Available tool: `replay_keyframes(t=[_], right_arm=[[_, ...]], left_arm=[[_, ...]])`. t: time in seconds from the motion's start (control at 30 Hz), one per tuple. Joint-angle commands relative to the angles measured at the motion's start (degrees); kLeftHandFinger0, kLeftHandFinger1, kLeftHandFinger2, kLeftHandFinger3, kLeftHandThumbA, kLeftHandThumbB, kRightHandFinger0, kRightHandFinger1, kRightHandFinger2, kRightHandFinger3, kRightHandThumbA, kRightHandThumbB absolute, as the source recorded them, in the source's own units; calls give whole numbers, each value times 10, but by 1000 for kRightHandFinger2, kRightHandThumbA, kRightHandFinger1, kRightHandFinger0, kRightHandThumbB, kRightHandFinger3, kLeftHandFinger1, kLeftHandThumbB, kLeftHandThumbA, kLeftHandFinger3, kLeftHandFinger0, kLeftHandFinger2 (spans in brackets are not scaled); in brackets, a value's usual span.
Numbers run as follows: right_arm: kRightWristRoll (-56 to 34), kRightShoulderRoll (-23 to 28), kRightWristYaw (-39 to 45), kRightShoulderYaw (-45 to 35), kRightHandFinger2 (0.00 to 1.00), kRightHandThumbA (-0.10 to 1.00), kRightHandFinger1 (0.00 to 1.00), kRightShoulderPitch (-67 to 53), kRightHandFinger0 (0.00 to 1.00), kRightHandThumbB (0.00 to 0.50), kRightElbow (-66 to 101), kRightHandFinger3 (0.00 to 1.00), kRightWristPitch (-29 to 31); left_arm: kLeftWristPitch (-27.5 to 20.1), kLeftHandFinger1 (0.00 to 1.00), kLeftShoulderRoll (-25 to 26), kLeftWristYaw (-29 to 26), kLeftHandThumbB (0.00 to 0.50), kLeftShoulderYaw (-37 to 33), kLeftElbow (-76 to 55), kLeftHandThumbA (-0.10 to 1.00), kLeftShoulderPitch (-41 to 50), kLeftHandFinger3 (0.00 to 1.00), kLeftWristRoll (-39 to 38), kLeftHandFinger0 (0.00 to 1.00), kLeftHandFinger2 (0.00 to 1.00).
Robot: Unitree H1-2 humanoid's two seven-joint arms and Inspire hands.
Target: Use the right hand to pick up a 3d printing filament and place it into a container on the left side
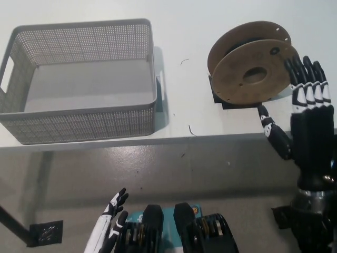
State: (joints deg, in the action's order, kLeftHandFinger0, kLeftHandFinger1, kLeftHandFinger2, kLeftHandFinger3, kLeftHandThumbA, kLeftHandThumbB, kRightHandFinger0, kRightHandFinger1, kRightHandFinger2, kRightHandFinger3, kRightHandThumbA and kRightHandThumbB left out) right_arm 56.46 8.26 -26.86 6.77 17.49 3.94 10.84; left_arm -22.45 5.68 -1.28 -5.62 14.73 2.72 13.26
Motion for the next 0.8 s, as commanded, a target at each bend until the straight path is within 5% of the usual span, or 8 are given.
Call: replay_keyframes(t=[0.0,0.23,0.53,0.67,0.77], right_arm=[[17,6,-25,-1,1000,776,1000,41,1000,406,-41,1000,-21],[15,9,-41,10,1000,844,1000,80,1000,436,-138,1000,-31],[41,12,-60,26,1000,758,1000,104,1000,488,-175,1000,-72],[70,23,-50,24,1000,932,1000,100,1000,451,-115,1000,-100],[92,30,-68,25,1000,960,1000,99,1000,440,-78,1000,-105]], left_arm=[[-33,1000,5,-11,235,3,-7,1000,0,1000,3,1000,1000],[-38,1000,5,-9,246,4,-2,1000,-2,1000,0,1000,1000],[-42,1000,7,-7,257,3,-1,1000,3,1000,0,1000,1000],[-39,1000,8,-5,262,4,-3,1000,6,1000,-2,1000,1000],[-40,1000,7,-5,266,5,0,1000,8,1000,-5,1000,1000]])
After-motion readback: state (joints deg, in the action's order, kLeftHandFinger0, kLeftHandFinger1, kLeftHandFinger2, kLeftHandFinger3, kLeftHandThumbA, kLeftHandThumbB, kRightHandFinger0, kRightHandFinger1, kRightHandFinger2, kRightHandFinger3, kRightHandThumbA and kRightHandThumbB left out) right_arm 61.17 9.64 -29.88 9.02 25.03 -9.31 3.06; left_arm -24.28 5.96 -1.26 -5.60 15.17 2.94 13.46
